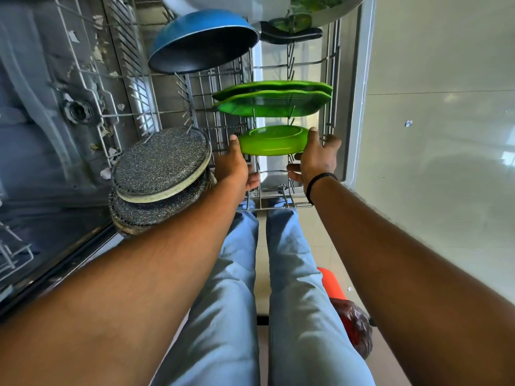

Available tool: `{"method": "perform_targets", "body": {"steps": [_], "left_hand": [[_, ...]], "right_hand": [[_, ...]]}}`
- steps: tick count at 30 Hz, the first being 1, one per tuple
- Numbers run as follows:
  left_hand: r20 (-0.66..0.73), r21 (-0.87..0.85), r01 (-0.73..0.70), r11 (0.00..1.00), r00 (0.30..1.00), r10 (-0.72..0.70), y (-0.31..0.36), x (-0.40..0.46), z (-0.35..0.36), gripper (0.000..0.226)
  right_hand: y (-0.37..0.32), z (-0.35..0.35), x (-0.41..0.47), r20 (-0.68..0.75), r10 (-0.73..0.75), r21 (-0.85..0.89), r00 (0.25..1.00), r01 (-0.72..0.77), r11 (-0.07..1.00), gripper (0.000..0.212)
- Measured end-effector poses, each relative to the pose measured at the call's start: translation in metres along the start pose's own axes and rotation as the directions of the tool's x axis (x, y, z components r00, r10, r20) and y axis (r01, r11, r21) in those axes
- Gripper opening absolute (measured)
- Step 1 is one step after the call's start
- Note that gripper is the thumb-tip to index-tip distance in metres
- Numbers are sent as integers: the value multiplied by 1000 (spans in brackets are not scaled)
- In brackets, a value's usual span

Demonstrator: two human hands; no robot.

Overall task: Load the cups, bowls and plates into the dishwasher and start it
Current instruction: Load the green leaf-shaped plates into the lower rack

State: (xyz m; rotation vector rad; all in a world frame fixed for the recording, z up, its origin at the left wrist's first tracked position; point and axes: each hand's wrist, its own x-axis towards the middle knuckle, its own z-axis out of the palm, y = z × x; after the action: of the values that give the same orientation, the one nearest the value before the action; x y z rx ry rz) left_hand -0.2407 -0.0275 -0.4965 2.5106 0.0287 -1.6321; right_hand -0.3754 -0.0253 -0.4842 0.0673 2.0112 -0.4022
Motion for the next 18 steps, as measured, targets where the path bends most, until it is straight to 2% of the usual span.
{"method": "perform_targets", "body": {"steps": [13,18], "left_hand": [[13,-47,-61,997,998,62,-20,-13,-21,57],[47,-21,-89,996,995,90,-19,-33,-38,59]], "right_hand": [[29,7,-12,-12,-25,-8,1000,25,1000,49],[29,-5,-34,5,-50,-79,999,50,996,54]]}}
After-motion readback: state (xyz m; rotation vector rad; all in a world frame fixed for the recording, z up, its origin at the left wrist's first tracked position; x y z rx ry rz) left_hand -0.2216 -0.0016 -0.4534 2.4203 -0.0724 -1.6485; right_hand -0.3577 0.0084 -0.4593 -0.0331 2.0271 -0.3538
